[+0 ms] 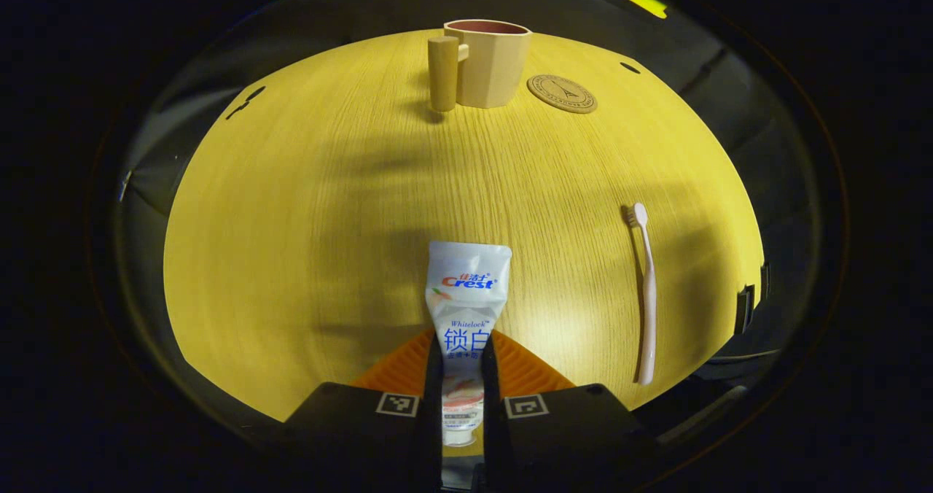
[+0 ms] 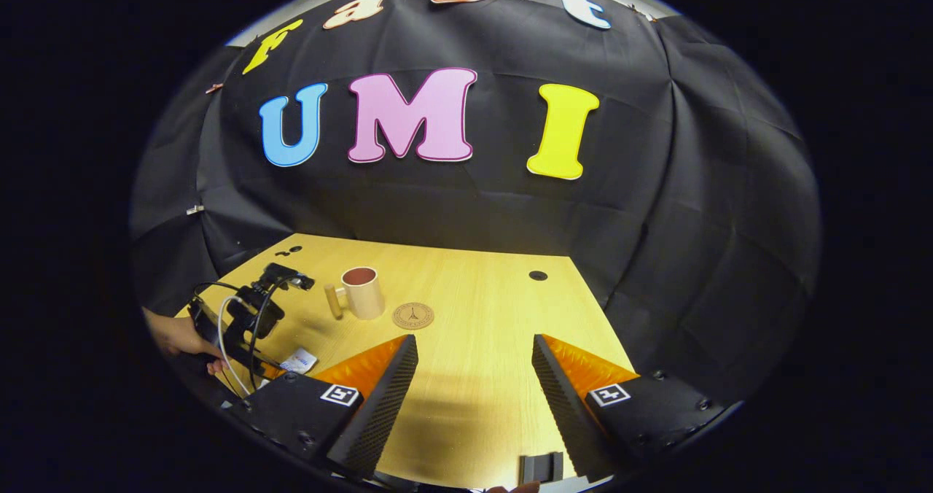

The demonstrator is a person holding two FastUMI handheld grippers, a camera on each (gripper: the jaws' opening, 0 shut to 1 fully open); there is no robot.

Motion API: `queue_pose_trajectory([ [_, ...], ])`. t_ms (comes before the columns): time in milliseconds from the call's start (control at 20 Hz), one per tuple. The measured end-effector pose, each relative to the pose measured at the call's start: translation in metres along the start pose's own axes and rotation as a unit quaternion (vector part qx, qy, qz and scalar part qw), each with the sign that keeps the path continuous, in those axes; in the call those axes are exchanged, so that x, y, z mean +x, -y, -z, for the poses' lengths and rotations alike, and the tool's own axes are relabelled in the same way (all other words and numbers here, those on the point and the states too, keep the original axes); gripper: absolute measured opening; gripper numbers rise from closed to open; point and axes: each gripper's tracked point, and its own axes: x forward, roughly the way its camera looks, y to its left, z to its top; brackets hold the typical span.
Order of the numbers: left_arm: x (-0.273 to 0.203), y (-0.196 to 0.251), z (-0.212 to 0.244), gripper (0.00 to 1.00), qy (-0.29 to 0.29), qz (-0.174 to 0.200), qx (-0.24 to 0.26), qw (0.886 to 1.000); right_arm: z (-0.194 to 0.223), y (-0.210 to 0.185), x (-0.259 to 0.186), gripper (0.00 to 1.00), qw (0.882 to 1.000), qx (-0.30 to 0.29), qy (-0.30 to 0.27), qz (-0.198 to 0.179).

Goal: Put the toothbrush and toothpaste on the desktop into the cup, then pick up the cup and place it on the coaster on the desktop.

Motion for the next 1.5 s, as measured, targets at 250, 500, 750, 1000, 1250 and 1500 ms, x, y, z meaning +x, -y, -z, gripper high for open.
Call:
queue_pose_trajectory([
  [250, -0.004, -0.002, -0.004, 0.15, 0.027, 0.048, -0.037, 0.998, 0.025, -0.034, 0.000, 0.97, 0.998, 0.032, -0.048, -0.023],
  [500, -0.051, -0.017, 0.014, 0.14, 0.093, 0.045, -0.037, 0.994, 0.066, -0.082, 0.007, 0.98, 0.988, 0.058, -0.136, -0.050],
  [750, -0.100, -0.029, 0.042, 0.14, 0.134, 0.058, -0.044, 0.988, 0.107, -0.116, 0.027, 0.97, 0.977, 0.025, -0.200, -0.070],
  [1000, -0.119, -0.041, 0.072, 0.14, 0.141, 0.067, -0.075, 0.985, 0.155, -0.138, 0.054, 0.95, 0.960, 0.001, -0.271, -0.069],
  [1250, -0.112, -0.054, 0.101, 0.14, 0.127, 0.059, -0.090, 0.986, 0.183, -0.148, 0.078, 0.91, 0.945, -0.031, -0.321, -0.050],
  [1500, -0.113, -0.070, 0.118, 0.14, 0.127, 0.053, -0.110, 0.984, 0.204, -0.145, 0.090, 0.58, 0.929, -0.056, -0.365, -0.020],
])
